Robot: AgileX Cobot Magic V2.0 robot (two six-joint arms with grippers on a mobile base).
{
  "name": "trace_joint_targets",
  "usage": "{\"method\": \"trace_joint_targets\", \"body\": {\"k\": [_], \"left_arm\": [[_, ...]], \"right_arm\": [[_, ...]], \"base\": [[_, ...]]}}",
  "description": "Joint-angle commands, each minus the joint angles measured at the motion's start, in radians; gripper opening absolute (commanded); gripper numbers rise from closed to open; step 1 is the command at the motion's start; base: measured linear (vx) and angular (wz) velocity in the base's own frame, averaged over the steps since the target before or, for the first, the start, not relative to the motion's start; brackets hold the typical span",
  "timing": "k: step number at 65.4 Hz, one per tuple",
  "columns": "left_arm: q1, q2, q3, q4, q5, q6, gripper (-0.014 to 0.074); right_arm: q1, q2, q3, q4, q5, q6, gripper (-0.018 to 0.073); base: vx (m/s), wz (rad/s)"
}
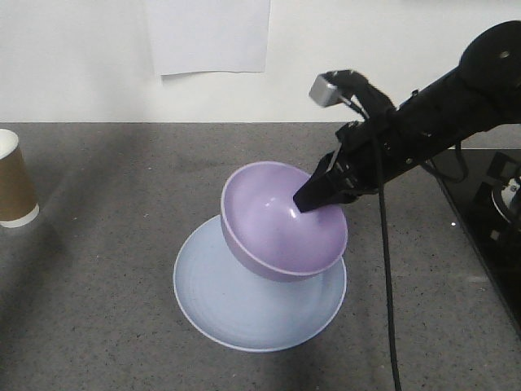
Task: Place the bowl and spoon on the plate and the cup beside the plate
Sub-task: 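Lower the lavender bowl with the right gripper onto the blue plate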
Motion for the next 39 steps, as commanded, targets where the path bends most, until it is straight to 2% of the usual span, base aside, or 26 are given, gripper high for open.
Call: {"method": "trace_joint_targets", "body": {"k": [1, 10, 39], "left_arm": [[-0.004, -0.023, -0.027, -0.013, -0.067, -0.007, -0.0006], [-0.004, -0.023, -0.027, -0.013, -0.067, -0.007, -0.0006], [-0.004, -0.023, -0.027, -0.013, -0.069, -0.007, -0.0006]], "right_arm": [[0.024, -0.001, -0.028, 0.000, -0.018, -0.010, -0.0006], [0.043, 0.049, -0.028, 0.001, -0.014, -0.069, -0.0006], [0.043, 0.145, -0.028, 0.011, -0.043, -0.069, -0.0001]], "base": [[0.00, 0.00], [0.00, 0.00], [0.00, 0.00]]}}
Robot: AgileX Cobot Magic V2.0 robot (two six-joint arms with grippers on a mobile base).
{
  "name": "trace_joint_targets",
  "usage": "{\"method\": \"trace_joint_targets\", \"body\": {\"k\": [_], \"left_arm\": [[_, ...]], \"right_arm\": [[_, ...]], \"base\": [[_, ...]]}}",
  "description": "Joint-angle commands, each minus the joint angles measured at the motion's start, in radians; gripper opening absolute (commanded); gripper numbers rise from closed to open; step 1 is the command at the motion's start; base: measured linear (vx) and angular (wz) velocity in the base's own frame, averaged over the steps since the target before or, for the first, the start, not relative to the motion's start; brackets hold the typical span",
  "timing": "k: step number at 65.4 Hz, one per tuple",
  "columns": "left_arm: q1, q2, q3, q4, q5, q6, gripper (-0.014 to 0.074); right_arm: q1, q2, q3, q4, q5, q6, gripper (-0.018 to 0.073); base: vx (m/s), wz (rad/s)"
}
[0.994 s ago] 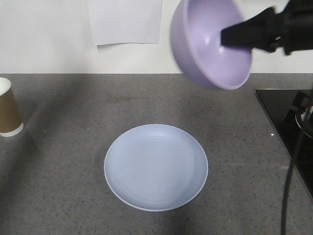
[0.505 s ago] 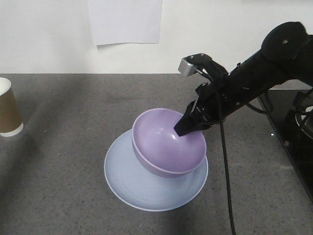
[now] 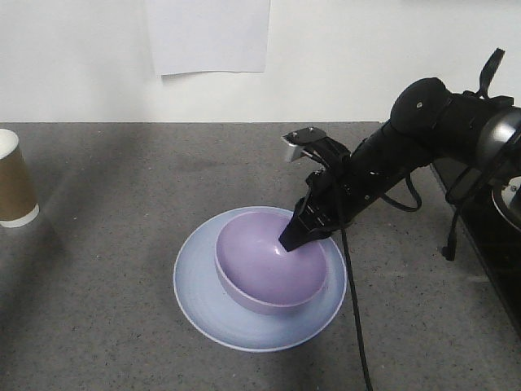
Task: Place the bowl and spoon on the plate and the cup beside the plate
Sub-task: 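Lower the lavender bowl with the right gripper onto the blue plate, then open the right gripper and lift it away from the bowl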
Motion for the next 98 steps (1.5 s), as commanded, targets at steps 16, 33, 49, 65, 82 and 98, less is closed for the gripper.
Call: {"method": "trace_joint_targets", "body": {"k": [16, 33, 49, 65, 82, 98], "left_arm": [[-0.004, -0.023, -0.027, -0.013, -0.068, -0.007, -0.0006], [-0.004, -0.023, -0.027, -0.013, -0.064, -0.007, -0.0006], [-0.004, -0.023, -0.027, -0.013, -0.047, -0.007, -0.0006], [-0.004, -0.023, -0.027, -0.012, -0.045, -0.007, -0.0006], [-0.005, -0.023, -0.027, -0.028, -0.034, -0.007, -0.0006], [-0.026, 0.000, -0.019, -0.247, 0.038, 0.126, -0.0006]], "right_arm": [[0.000, -0.038, -0.028, 0.083, -0.007, -0.057, 0.0111], [0.000, -0.038, -0.028, 0.138, -0.030, -0.055, 0.0391], [-0.003, -0.041, -0.074, 0.133, -0.032, -0.015, 0.0458], [-0.003, -0.122, -0.288, 0.065, 0.020, 0.119, 0.0414], [-0.003, -0.393, -0.385, -0.261, -0.023, 0.179, 0.0068], [-0.003, -0.698, -0.385, -0.540, -0.020, 0.338, -0.0008]], "base": [[0.00, 0.00], [0.00, 0.00], [0.00, 0.00], [0.00, 0.00], [0.00, 0.00], [0.00, 0.00]]}}
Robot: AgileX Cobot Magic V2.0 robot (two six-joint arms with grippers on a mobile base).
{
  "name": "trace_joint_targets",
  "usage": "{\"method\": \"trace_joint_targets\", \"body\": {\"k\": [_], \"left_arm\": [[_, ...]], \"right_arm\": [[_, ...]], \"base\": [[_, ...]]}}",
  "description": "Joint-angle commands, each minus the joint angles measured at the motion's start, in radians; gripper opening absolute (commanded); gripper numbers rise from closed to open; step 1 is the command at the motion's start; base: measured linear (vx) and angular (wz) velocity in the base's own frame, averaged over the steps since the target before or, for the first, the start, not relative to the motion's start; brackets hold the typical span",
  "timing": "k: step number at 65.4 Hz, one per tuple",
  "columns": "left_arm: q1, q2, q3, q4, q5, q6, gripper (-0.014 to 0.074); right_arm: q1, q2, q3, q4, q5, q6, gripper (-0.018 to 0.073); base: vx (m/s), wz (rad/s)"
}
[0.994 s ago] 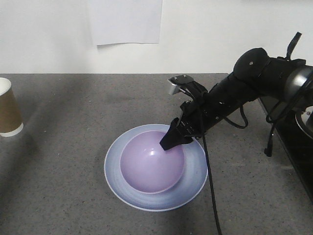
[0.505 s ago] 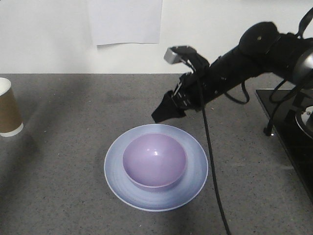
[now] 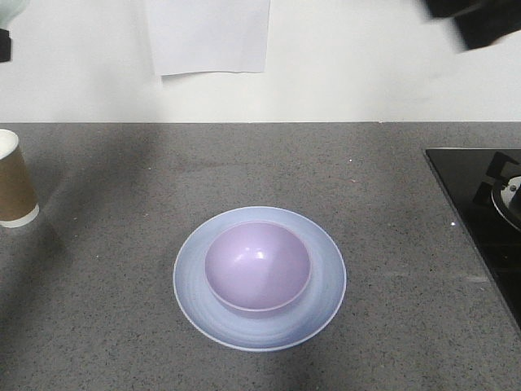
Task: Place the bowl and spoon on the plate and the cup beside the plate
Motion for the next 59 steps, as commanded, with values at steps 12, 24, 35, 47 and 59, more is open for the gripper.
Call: {"method": "trace_joint_targets", "body": {"k": [12, 24, 35, 47, 59], "left_arm": [[-0.088, 0.065, 0.085, -0.262, -0.003, 0.146, -0.0006], [-0.209, 0.140, 0.150, -0.330, 0.005, 0.193, -0.0006], [-0.354, 0.179, 0.150, -0.326, 0.007, 0.198, -0.0006], [-0.462, 0.220, 0.150, -0.264, -0.036, 0.188, -0.0006], [-0.487, 0.269, 0.148, -0.249, -0.037, 0.162, -0.0006]], "right_arm": [[-0.003, -0.325, -0.029, -0.266, -0.030, 0.208, -0.0006], [-0.003, -0.511, 0.033, -0.332, 0.024, 0.305, -0.0006], [-0.003, -0.657, 0.285, -0.385, -0.043, 0.314, -0.0006], [-0.003, -0.744, 0.583, -0.439, -0.133, 0.388, -0.0006], [-0.003, -0.752, 0.729, -0.443, -0.147, 0.390, -0.0006]], "base": [[0.00, 0.00], [0.00, 0.00], [0.00, 0.00], [0.00, 0.00], [0.00, 0.00]]}}
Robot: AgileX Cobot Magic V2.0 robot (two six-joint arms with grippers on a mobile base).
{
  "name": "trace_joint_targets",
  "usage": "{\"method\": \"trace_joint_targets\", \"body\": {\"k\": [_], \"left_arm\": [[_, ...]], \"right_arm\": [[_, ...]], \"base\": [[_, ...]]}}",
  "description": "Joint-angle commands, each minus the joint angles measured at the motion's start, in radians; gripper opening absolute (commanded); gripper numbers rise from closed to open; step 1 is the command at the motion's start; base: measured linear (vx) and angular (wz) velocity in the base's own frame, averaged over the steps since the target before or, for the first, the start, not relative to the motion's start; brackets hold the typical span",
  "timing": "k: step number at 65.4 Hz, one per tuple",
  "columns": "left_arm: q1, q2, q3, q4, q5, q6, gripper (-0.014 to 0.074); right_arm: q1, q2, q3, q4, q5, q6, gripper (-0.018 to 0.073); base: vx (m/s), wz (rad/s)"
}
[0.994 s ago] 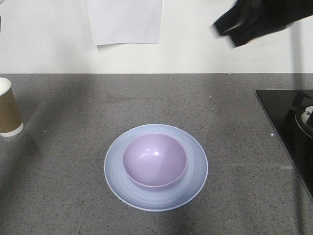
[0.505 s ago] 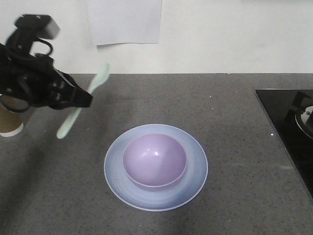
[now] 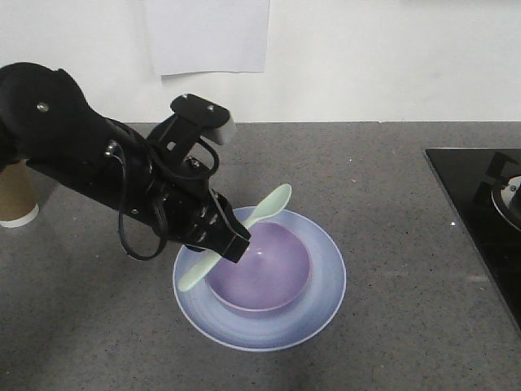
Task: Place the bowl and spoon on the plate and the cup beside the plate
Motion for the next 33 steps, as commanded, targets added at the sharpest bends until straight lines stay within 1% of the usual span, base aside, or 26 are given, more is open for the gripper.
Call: {"method": "trace_joint_targets", "body": {"k": [1, 17, 33], "left_arm": [[-0.007, -0.015, -0.028, -0.020, -0.046, -0.015, -0.0006], [-0.005, -0.013, -0.029, -0.018, -0.077, -0.015, -0.0006], [-0.005, -0.013, -0.029, -0.018, -0.073, -0.013, -0.0003]], "right_arm": [[-0.003, 0.007, 0.039, -0.023, -0.098, 0.007, -0.0006], [-0.003, 0.007, 0.053, -0.028, -0.143, -0.003, -0.0006], [-0.003, 0.007, 0.053, -0.031, -0.165, -0.003, -0.0006]], "base": [[0.00, 0.00], [0.00, 0.00], [0.00, 0.00]]}}
